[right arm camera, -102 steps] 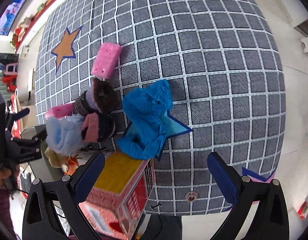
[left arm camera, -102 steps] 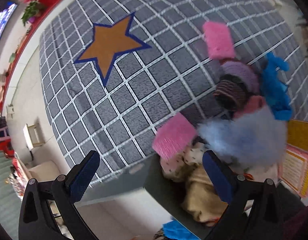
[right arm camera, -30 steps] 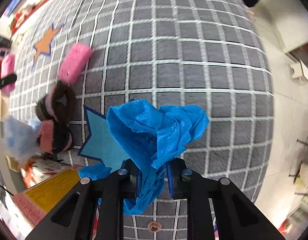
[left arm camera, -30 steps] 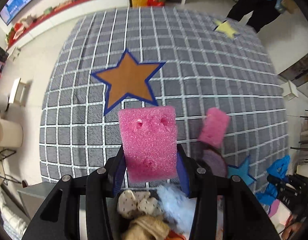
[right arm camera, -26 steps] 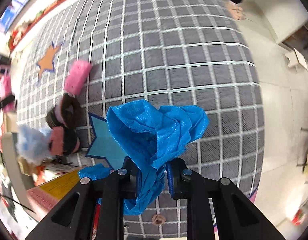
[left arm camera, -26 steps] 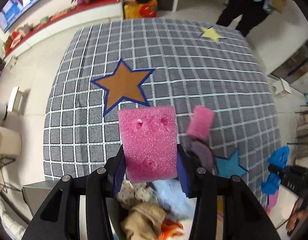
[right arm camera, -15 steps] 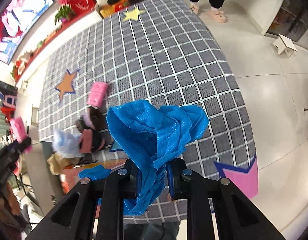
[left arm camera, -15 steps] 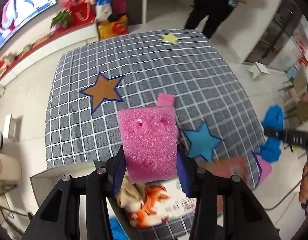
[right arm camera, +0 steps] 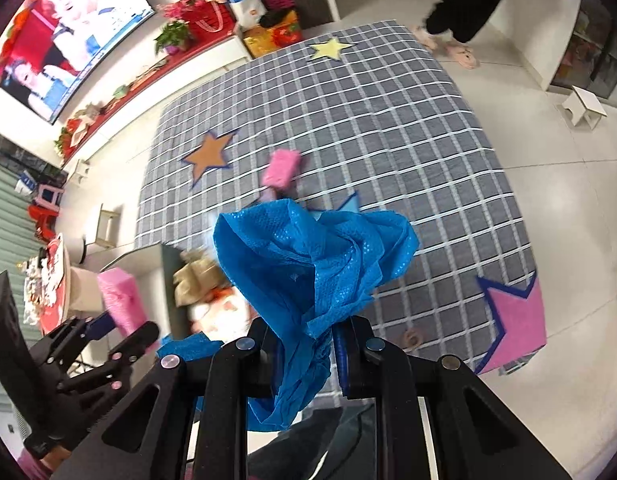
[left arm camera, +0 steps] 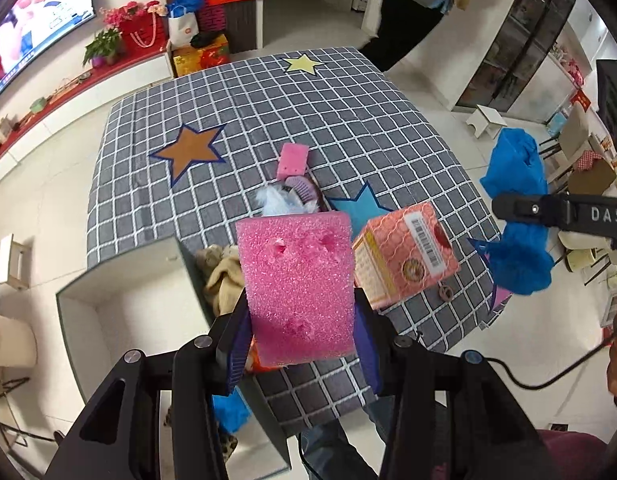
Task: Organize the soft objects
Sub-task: 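Carry the pink sponge and blue bag with both tools over the white box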
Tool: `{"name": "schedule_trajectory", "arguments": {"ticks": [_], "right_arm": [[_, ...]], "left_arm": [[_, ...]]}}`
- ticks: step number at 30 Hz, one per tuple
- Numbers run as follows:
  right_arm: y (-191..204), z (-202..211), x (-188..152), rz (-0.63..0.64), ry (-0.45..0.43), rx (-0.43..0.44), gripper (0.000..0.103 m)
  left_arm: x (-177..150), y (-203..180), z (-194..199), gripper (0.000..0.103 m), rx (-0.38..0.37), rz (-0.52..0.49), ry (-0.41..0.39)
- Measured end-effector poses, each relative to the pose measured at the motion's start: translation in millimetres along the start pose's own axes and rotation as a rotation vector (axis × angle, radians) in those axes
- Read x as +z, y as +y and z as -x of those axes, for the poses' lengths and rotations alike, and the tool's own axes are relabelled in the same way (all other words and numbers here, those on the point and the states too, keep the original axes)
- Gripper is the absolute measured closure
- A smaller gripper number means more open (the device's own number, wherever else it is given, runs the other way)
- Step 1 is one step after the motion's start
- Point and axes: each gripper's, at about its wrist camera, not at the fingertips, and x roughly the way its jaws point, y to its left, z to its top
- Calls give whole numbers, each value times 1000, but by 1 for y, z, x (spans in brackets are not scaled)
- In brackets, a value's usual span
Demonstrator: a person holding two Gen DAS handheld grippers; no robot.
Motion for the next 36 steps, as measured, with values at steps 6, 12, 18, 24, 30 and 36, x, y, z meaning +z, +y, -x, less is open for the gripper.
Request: {"name": "schedule_trajectory", "arguments": {"ticks": [6,12,18,24,30,36], "right_arm": [[37,1,-23,32,0,38,82],[75,-9,-43,88,23,65,82],[115,-28,-60,194,79,93,82],[151,-40,-69,316,122,100,82],[170,-49,-72,380,150,112,82],[186,-53,-76,419,169,134,82]], "left_arm": [[-18,18,15,53,29,33,-21],[-37,35,25,53,62,61,-25],[-53,51,37,53,102,88,-40],[-71,71,44,53,135,165,-45],[-85,90,50,53,164,246,-51],[-94,100,53,53,186,291,-46]]}}
